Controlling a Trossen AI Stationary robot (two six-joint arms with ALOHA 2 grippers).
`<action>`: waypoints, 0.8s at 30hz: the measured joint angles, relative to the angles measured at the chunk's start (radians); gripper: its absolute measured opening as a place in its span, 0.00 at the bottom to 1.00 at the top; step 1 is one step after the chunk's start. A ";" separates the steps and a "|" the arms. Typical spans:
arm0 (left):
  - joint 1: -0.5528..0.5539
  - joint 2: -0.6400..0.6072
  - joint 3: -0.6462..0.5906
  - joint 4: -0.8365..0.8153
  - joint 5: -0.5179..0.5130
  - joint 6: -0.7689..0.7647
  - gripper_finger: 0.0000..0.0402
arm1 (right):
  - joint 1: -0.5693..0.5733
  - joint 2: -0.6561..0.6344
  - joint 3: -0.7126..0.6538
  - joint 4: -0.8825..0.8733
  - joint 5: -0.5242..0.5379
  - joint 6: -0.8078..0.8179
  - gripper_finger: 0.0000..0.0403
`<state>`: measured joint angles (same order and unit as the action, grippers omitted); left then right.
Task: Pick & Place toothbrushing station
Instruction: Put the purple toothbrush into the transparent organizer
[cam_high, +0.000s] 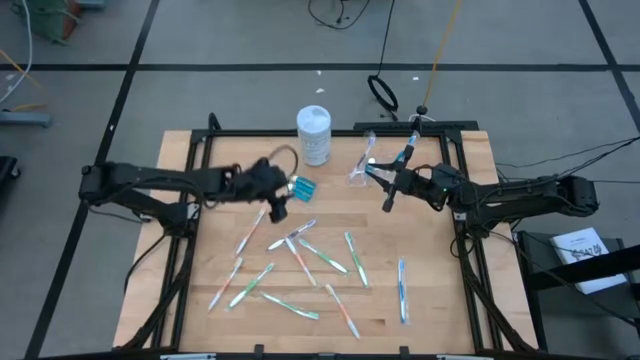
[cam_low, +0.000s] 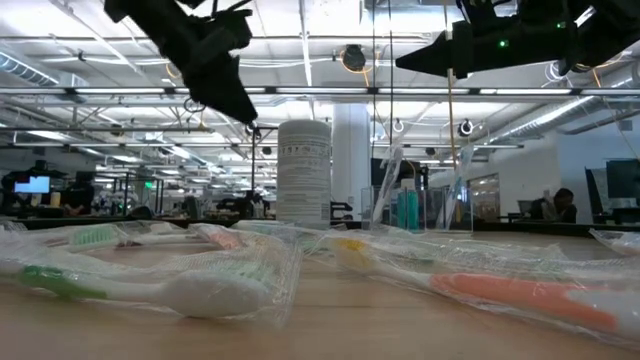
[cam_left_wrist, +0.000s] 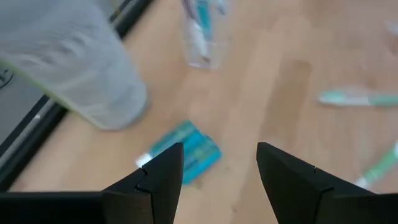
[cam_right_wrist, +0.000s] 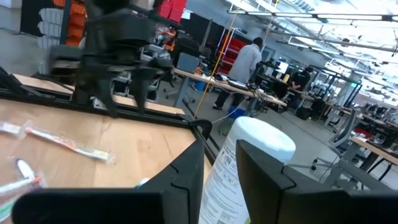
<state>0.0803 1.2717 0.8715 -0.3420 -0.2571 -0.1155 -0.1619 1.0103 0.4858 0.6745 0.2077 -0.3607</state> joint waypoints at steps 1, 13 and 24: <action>-0.024 0.016 -0.012 0.012 -0.008 0.002 0.52 | 0.000 0.000 0.000 -0.001 0.000 0.000 0.21; -0.104 0.365 0.178 -0.030 0.046 -0.132 0.52 | 0.000 0.000 0.000 -0.038 0.000 0.002 0.21; -0.142 0.591 0.308 -0.183 -0.033 -0.303 0.52 | 0.000 0.000 0.000 -0.092 0.000 0.119 0.20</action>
<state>-0.0616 1.8626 1.1797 -0.5246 -0.2897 -0.4187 -0.1619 1.0102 0.4862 0.5823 0.2077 -0.2414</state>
